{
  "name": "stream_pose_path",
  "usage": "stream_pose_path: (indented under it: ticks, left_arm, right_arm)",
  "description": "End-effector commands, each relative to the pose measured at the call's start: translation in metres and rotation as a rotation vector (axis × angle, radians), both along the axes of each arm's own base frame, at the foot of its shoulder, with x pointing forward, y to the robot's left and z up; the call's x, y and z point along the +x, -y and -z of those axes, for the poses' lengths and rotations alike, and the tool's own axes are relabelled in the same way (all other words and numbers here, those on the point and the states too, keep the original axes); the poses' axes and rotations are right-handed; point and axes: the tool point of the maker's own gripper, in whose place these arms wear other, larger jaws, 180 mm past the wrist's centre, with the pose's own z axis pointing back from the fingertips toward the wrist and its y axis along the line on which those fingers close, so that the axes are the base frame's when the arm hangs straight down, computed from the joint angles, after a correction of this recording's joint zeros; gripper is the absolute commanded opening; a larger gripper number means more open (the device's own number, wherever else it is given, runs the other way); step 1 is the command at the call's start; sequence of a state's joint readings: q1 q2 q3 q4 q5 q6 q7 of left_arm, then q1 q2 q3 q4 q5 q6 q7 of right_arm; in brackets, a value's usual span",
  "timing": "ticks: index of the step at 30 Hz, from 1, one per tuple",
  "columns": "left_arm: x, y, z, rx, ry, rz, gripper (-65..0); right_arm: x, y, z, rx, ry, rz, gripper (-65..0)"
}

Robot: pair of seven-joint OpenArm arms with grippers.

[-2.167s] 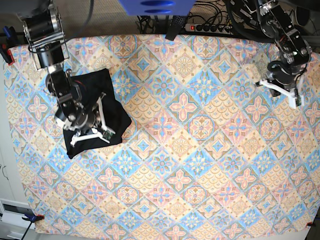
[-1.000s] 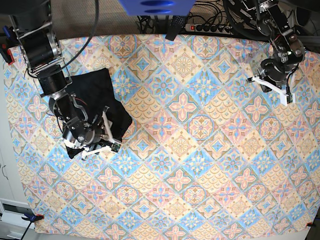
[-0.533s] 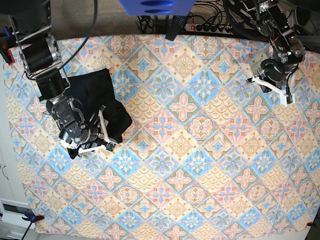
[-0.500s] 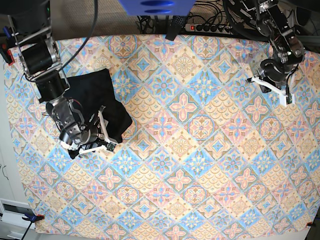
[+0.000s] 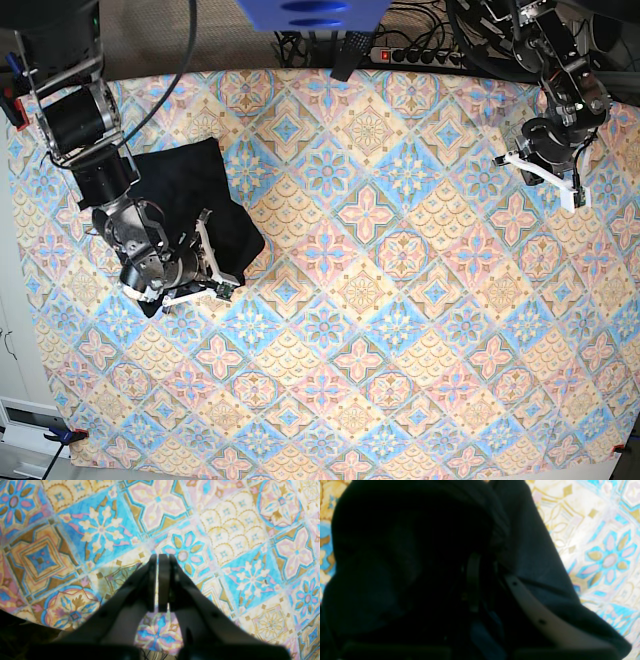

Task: Fold the T-shirt properly
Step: 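Press and tuck the bundle's loose corner with the right gripper, then smooth the bundle's edge with the right gripper and lift away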

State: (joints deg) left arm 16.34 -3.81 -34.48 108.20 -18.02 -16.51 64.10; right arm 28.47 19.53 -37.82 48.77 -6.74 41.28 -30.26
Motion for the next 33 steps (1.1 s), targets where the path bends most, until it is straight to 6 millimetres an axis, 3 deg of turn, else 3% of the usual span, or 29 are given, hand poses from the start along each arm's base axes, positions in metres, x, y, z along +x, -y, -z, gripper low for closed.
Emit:
stream_pose_path:
  ticks: [1,6,11,23,25,29,33]
  left_arm:
    - [0.006,-0.005,-0.01,0.023,0.035,0.002,-64.3]
    - [0.006,-0.005,-0.009,0.022,0.033,0.002,-64.3]
    - [0.006,-0.005,-0.009,0.021,0.033,0.003,-64.3]
    - [0.006,-0.005,-0.009,0.021,0.033,0.003,-64.3]
    - [0.005,-0.005,-0.009,0.021,0.032,0.003,-64.3]
    - [0.004,-0.005,-0.008,0.021,0.027,0.003,-64.3]
    - [0.003,-0.005,-0.008,0.021,0.026,0.003,-64.3]
  right_arm:
    - [0.016,0.0,-0.014,0.004,0.057,0.019,-64.8]
    - [0.042,0.002,-0.055,0.001,0.168,0.043,-64.8]
    - [0.048,0.007,-0.064,-0.009,0.191,0.043,-64.8]
    - [0.087,0.01,-0.107,0.003,0.288,0.062,-64.8]
    - [0.087,0.017,-0.102,0.004,0.268,0.087,-64.8]
    - [0.076,0.024,-0.071,0.076,0.206,0.121,-64.0]
    - [0.067,0.029,-0.051,0.13,0.169,0.151,-53.9]
